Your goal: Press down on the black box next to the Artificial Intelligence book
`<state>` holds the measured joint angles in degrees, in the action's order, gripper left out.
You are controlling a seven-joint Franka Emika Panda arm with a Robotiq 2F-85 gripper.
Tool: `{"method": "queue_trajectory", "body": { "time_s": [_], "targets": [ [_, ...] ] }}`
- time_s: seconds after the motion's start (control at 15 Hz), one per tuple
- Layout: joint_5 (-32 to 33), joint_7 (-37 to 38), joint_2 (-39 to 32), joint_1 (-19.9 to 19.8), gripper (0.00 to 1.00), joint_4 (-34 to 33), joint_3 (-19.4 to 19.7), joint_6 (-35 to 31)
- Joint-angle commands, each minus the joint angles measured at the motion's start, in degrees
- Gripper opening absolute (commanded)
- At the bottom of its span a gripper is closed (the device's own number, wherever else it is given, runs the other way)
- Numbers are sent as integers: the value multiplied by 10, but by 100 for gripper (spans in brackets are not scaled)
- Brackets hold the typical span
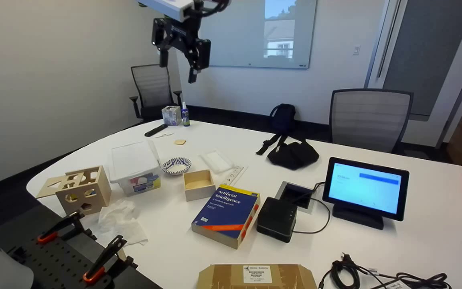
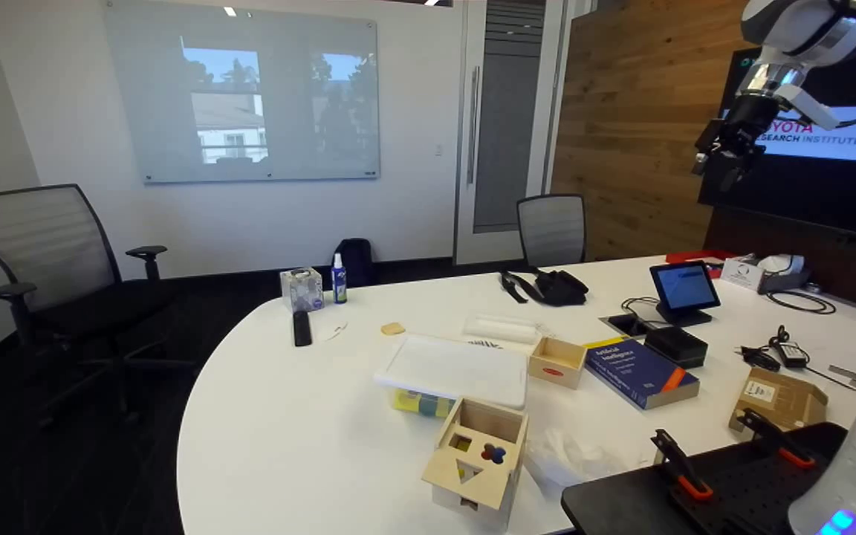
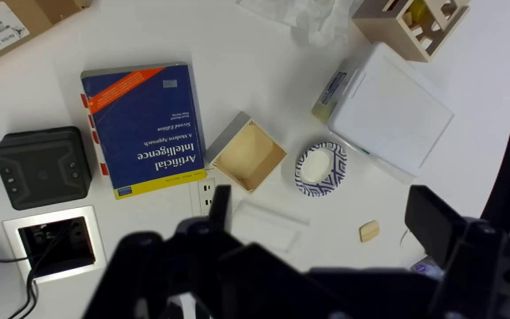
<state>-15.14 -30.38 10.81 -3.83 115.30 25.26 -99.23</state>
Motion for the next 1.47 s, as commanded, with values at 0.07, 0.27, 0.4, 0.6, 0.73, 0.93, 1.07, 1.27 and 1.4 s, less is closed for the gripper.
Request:
{"method": "queue_trajectory", "body": {
  "time_s": [0.07, 0.27, 0.4, 0.6, 0.73, 0.93, 1.07, 1.27, 1.4],
  "targets": [
    [-54, -18, -146, -53, 100, -114, -19, -32],
    [-78, -14, -233, -99, 100, -183, -42, -72],
    [-85, -4, -283, -132, 100, -225, -61, -96],
    [-70, 16, -352, -173, 100, -282, -89, -125],
    [-62, 29, -390, -197, 100, -311, -106, -133],
    [-46, 43, -437, -221, 100, -339, -123, -148],
    [-38, 53, -462, -233, 100, -348, -131, -160],
    [-23, 66, -496, -246, 100, -354, -137, -179],
    [-15, 72, -517, -252, 100, -350, -141, -199]
  ]
}}
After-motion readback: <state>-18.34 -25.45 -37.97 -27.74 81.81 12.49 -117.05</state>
